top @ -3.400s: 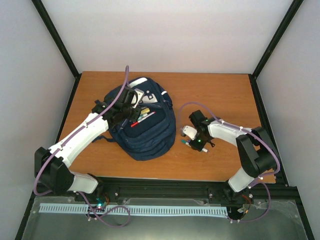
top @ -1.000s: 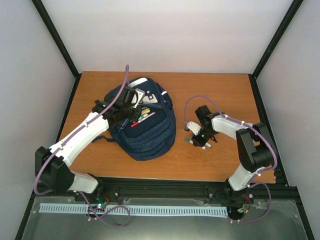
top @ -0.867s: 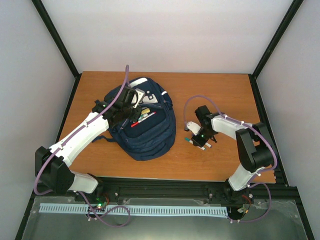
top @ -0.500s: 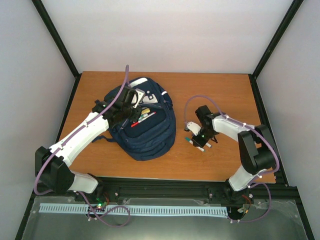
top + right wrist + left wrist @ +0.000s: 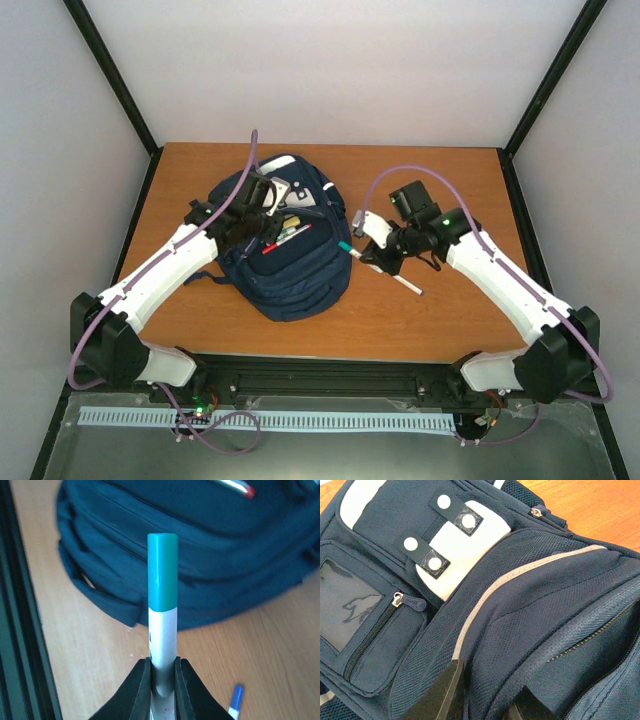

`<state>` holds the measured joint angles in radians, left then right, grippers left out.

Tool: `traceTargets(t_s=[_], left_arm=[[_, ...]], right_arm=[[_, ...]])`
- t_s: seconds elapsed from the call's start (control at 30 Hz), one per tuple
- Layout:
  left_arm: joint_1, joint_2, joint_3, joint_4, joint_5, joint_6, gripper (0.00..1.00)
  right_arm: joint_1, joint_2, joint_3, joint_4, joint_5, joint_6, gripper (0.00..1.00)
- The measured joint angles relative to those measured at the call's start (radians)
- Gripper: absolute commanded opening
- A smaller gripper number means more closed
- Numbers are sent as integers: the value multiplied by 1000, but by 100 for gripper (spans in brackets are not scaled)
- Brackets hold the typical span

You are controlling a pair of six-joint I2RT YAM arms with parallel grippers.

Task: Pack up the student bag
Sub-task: Pick up the stationery from the center of the board, then place the stationery in the student bag.

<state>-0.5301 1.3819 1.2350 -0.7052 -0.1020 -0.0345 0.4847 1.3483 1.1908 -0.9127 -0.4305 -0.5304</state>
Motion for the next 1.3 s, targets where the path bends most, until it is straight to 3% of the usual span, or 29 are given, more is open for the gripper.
traceTargets(t_s=[0.27, 0.53, 0.93, 1.3], left_arm=[[0, 8, 2, 0, 2, -1, 16], [0, 8, 3, 0, 2, -5, 16], [0, 8, 4, 0, 10, -8, 16], [2, 8, 4, 0, 18, -11, 16]], right_arm=[[321, 0, 103, 1, 182, -74, 6], [484, 163, 166, 77, 475, -204, 6], [558, 370, 241, 292, 759, -462, 6], [558, 467, 227, 446, 873, -571, 23]])
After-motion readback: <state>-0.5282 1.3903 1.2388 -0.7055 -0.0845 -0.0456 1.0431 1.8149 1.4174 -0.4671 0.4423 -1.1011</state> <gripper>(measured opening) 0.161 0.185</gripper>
